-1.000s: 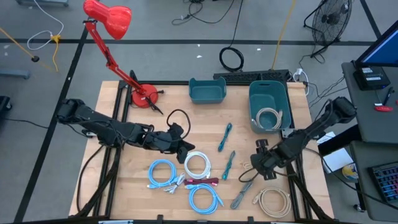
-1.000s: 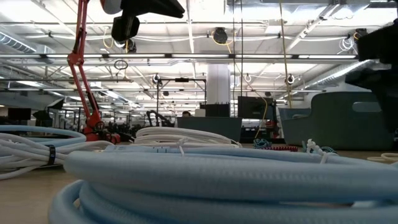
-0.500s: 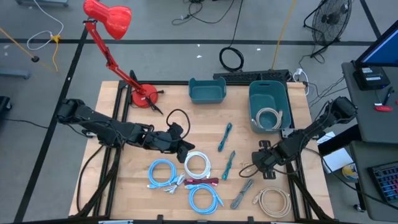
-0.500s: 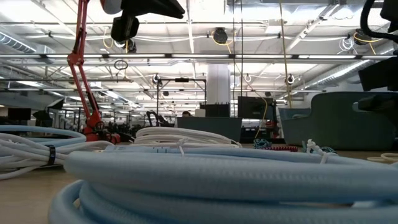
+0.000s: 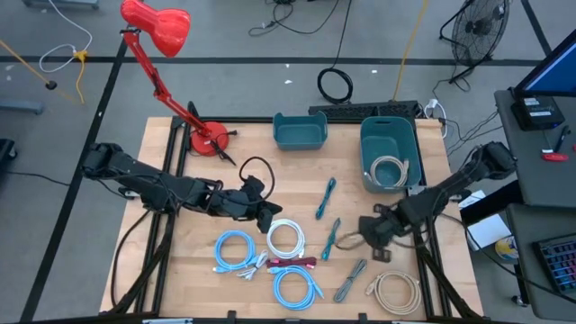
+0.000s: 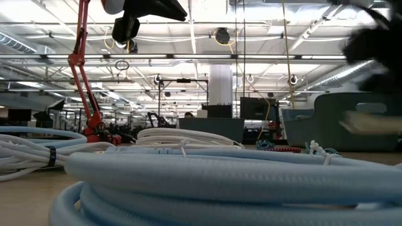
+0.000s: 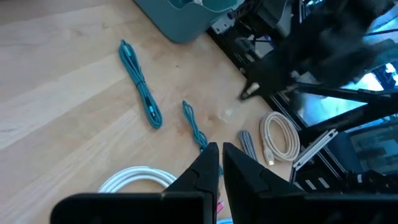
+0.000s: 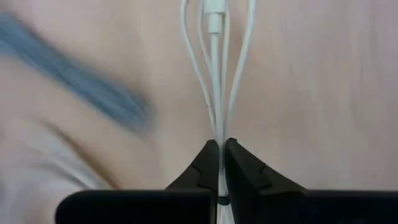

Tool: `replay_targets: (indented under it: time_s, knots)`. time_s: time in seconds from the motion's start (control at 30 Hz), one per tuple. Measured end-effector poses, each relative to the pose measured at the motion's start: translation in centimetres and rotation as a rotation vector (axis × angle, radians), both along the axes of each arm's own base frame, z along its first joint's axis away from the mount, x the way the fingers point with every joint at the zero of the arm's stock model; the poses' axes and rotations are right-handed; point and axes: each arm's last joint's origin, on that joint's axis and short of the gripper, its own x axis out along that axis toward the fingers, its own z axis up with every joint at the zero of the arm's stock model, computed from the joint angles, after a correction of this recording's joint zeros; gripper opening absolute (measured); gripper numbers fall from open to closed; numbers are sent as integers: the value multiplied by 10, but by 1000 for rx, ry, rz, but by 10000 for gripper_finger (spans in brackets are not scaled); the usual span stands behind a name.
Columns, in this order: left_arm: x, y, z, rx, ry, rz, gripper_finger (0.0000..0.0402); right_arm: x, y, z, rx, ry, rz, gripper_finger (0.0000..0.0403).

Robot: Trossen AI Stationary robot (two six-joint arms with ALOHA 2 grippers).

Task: Pick & Place USB Port
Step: Put the white charger cable into the left blue bin

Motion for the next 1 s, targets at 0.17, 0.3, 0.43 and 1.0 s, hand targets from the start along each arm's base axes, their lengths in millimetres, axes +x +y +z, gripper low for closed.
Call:
replay_targets:
  time_s: [0.17,0.3,0.43,1.0]
  knots:
    - [0,0,0,7,2,-4,24,34,-21,55,-38,-148,-82,2]
    - [0,-1,-1,17,11,-39,24,62,-50,83,-118,-218,-128,1]
    - [-1,-1,-2,24,29,-87,24,99,-92,92,-186,-237,-171,1]
    - [-78,36,47,183,88,-118,24,195,-267,86,-341,-245,-212,0]
